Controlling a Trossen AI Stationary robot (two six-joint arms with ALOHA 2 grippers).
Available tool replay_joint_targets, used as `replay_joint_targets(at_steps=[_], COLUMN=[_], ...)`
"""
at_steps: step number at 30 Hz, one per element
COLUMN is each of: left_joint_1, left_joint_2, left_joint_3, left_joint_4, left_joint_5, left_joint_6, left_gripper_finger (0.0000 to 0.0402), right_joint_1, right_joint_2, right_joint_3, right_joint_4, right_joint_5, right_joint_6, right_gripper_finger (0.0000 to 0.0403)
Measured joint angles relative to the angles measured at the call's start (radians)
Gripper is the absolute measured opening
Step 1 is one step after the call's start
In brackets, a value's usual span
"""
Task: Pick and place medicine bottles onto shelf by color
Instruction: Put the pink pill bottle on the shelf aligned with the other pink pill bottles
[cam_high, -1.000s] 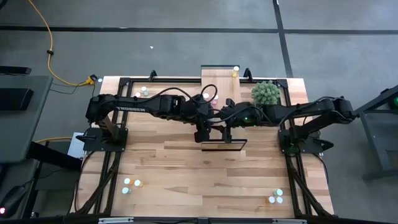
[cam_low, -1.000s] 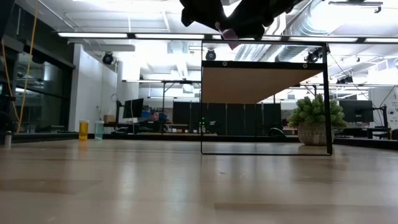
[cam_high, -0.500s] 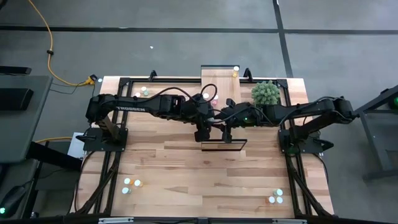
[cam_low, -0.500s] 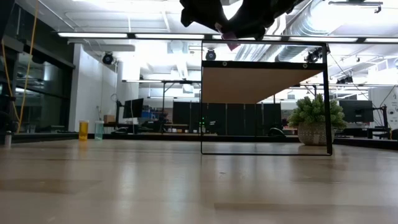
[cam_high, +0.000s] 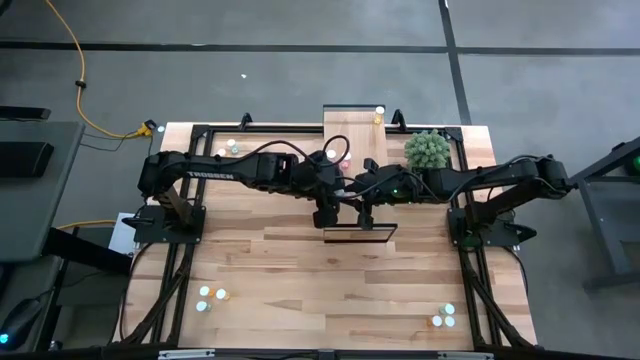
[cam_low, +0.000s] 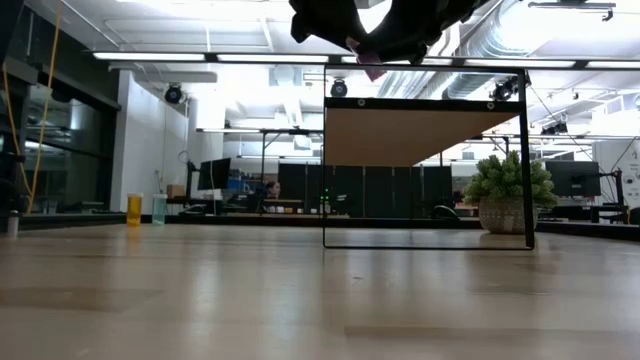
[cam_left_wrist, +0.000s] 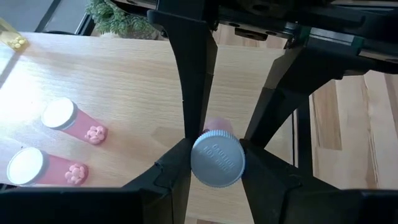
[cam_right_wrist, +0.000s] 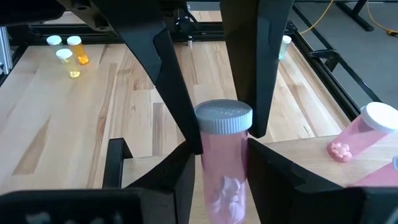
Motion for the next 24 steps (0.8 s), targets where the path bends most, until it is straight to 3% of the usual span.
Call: replay_joint_targets(at_steps=[5,17,24], left_joint_1=[0.000,0.009,0.026], left_joint_2=[0.000,0.000,-0.047], left_joint_3=[0.000,0.000,0.002], left_joint_4=[-0.001,0.000,-0.024], left_joint_5=[0.004,0.037,0.048], left_joint_6=[-0.007,-0.007,0.027], left_gripper_finger=[0.0127,0.0221,0.0233], right_joint_1=[0.000,-0.014,-0.019], right_joint_2=[0.000,0.000,0.000], right_joint_3=[0.000,0.000,0.000], right_joint_4=[-0.010,-0.057,-0.047], right_joint_5=[0.000,0.000,-0.002], right_joint_6=[-0.002,-0.001,0.041], right_gripper_finger=[0.0120,0.0088,0.0080])
